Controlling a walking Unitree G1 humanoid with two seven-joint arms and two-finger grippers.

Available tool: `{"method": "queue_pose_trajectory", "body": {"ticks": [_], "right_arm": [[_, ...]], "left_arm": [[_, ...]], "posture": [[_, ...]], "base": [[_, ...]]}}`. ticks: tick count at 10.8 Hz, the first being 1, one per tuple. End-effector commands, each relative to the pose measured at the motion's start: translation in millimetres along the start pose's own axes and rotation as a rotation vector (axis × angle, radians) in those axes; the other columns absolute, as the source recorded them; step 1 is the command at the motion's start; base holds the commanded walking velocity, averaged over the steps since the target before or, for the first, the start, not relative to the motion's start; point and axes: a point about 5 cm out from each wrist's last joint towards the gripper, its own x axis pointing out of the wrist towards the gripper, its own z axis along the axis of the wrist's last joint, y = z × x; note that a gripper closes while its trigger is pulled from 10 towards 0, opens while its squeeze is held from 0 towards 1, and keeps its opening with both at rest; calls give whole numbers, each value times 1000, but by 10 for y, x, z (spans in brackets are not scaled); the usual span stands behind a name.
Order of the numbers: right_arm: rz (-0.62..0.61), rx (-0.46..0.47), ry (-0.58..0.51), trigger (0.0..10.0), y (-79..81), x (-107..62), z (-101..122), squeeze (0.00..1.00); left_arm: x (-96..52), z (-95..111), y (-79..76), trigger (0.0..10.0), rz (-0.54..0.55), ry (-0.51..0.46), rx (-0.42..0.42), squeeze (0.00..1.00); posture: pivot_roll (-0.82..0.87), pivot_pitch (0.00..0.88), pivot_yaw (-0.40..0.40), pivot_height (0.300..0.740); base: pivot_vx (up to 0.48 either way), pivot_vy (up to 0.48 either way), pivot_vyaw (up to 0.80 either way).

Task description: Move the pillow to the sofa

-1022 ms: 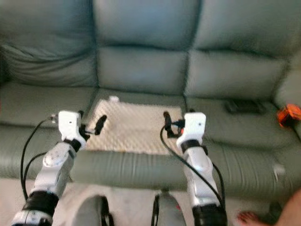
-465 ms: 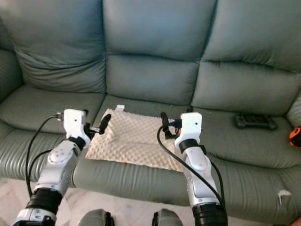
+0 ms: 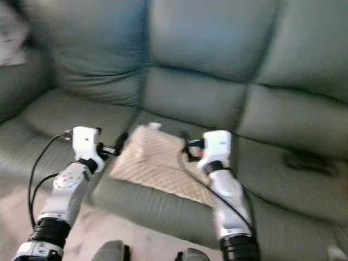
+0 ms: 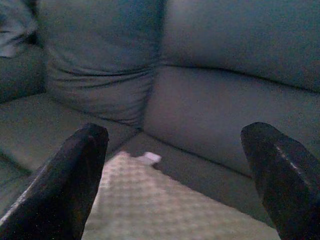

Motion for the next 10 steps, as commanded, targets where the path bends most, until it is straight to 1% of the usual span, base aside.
{"method": "queue_pose_trajectory", "body": {"ticks": [1, 2, 3, 4, 5, 6, 8, 10], "right_arm": [[-3, 2, -18, 10000, -29, 8, 55, 0], [-3, 4, -12, 10000, -35, -5, 34, 0], [-1, 7, -7, 10000, -38, -13, 20, 0], [3, 29, -13, 10000, -29, -5, 24, 0], [3, 47, -22, 10000, -23, -1, 36, 0], [8, 28, -21, 10000, -28, 6, 41, 0], [22, 15, -29, 10000, -18, 4, 51, 0], [17, 22, -30, 10000, -19, -2, 50, 0]], "left_arm": [[-1, 6, -8, 10000, 0, 2, 0, 0], [-3, 3, -12, 10000, -1, 5, -1, 0], [-5, 0, -20, 10000, -5, 5, 0, 0], [-2, 2, -17, 10000, -7, 6, 6, 0], [-2, 3, -18, 10000, -6, 5, 8, 0], [2, 0, -21, 10000, -6, 8, 5, 0], [15, -3, -69, 10000, -25, 0, 0, 0], [34, 16, -46, 10000, -17, -5, 3, 0]], "posture": [[-85, 67, -13, 740], [-84, 67, -12, 740], [-84, 67, -12, 740], [-82, 69, -13, 740], [-82, 69, -13, 740], [-84, 70, -12, 740], [-89, 69, -10, 740], [-90, 71, -11, 740]], "base": [[0, 0, 800], [0, 0, 800], [0, 375, 800], [0, 480, 706], [0, 480, 0], [0, 480, 0], [0, 480, 716], [0, 480, 800]]}}
